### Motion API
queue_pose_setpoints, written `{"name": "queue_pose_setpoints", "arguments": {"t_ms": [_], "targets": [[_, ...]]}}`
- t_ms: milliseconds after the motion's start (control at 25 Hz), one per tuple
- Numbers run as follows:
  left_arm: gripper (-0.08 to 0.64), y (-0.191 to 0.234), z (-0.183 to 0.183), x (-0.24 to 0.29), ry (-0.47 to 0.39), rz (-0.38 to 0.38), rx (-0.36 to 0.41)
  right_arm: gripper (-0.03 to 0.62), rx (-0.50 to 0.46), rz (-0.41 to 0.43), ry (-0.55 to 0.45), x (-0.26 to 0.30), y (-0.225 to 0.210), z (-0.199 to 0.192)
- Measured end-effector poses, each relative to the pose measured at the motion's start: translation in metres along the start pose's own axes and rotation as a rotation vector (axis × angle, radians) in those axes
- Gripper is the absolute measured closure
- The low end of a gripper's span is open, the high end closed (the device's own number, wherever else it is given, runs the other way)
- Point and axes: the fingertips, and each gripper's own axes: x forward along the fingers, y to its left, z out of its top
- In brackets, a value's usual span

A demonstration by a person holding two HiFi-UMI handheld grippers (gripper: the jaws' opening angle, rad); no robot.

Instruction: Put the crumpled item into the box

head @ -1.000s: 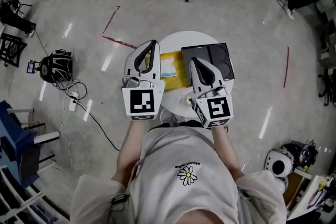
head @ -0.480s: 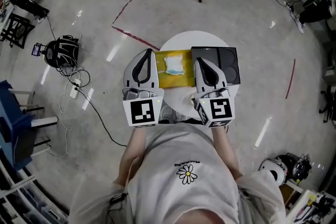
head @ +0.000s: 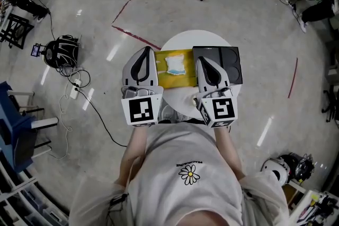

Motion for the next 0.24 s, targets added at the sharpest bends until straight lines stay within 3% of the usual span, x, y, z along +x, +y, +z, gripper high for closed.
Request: {"name": "queue_pose_setpoints", "arguments": {"t_ms": [240], "targets": [[0.558,0.0001,-0.0018,0.0006,0.003,0.01,-0.008,0.589,-0.001,-0.002,0.002,-0.0017,-0.0032,-0.0021]]}}
